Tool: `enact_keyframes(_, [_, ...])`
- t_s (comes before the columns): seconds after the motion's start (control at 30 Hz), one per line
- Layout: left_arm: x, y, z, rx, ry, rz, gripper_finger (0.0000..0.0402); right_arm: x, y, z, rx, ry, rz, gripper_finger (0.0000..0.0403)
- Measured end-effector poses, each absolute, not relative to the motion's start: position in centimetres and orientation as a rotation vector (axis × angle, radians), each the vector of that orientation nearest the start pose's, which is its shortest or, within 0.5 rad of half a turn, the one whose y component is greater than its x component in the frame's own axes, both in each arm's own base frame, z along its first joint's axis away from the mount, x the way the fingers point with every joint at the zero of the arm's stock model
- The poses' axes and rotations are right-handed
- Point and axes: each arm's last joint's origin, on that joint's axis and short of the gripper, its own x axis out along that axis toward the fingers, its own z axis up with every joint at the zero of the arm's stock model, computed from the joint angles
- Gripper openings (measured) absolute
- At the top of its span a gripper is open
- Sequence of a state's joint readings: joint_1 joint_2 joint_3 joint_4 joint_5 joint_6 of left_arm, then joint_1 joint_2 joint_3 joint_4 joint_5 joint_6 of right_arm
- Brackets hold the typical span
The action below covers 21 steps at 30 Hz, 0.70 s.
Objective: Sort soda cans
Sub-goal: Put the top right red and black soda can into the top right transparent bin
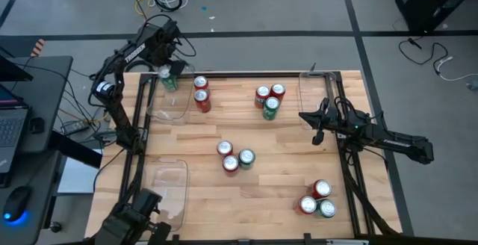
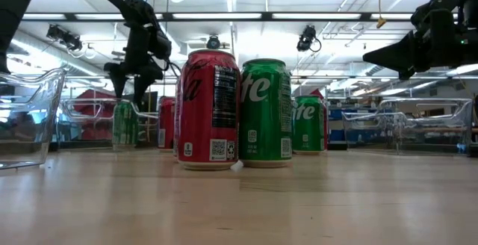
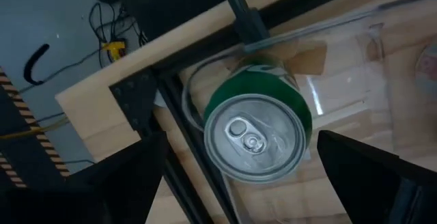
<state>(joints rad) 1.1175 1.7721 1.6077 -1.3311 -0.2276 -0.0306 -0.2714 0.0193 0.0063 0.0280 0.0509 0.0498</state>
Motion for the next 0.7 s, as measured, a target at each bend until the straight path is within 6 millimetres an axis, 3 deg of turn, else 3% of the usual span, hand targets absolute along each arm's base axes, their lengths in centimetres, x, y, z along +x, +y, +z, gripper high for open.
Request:
enact_keyframes(0.27, [15.0,29.4,30.6,-0.648,1.435,1.017,0.0381,9.4,-2.8,16.7,0.048,-0.023,-0.322,0.0])
enact_keyframes(0.7, [21.1,25.9,32.4,-0.391,1.348,0.822,0.038,9.4,-2.8,16.7,0.048,-0.023,-0.322,0.0])
